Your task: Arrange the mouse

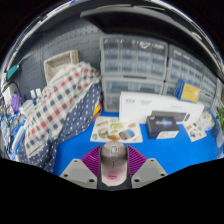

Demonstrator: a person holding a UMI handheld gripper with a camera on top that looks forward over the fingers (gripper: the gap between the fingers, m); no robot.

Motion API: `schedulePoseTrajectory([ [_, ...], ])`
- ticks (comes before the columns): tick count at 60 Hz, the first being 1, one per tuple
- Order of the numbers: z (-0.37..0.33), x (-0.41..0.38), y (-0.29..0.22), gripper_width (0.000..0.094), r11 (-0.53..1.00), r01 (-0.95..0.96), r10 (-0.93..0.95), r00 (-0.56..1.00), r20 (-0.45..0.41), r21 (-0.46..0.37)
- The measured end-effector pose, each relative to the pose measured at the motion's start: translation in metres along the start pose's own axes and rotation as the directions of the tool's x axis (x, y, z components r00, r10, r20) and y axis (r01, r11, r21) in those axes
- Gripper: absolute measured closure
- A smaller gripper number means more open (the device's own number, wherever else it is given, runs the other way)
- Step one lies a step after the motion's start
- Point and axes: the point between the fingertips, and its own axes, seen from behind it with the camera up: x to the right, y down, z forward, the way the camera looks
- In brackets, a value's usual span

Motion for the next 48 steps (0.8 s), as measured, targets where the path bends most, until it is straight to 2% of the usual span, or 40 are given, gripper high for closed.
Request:
schedulePoseTrajectory([
  [7, 0.026, -0.009, 0.051, 0.0597, 0.996, -0.013, 0.012, 1.0, -0.009, -0.092],
  [12, 0.041, -0.002, 0.076, 0.0597, 0.992, -0.011, 0.005, 0.999, -0.045, -0.127],
  [16, 0.05, 0.0, 0.094, 0.0589, 0.986, -0.009, 0.003, 0.999, -0.038, -0.167],
  [18, 0.052, 0.0, 0.09, 0.0596, 0.99, -0.014, 0.01, 0.999, -0.033, -0.139],
  [29, 0.052, 0.001, 0.091, 0.0574, 0.989, -0.023, 0.018, 0.999, -0.033, -0.143],
  [30, 0.052, 0.001, 0.09, 0.0497, 0.99, -0.022, 0.017, 0.999, -0.033, -0.14],
  [31, 0.052, 0.001, 0.091, 0.0544, 0.99, -0.022, 0.017, 0.999, -0.033, -0.142],
  [37, 0.051, -0.001, 0.092, 0.0454, 0.986, -0.031, 0.029, 0.999, -0.017, -0.164],
  [38, 0.049, -0.001, 0.093, 0.0425, 0.984, -0.035, 0.033, 0.999, -0.015, -0.173],
  [40, 0.045, 0.002, 0.091, 0.0308, 0.983, -0.043, 0.039, 0.999, -0.022, -0.177],
  [42, 0.039, 0.007, 0.085, 0.0244, 0.985, -0.047, 0.042, 0.998, -0.037, -0.165],
  [43, 0.035, 0.009, 0.081, 0.0162, 0.987, -0.047, 0.041, 0.998, -0.043, -0.154],
  [44, 0.03, 0.011, 0.077, 0.0174, 0.989, -0.046, 0.039, 0.998, -0.048, -0.144],
  [45, 0.026, 0.013, 0.073, 0.0119, 0.99, -0.044, 0.037, 0.998, -0.051, -0.135],
  [48, 0.008, 0.021, 0.062, 0.0102, 0.993, -0.038, 0.032, 0.998, -0.057, -0.115],
])
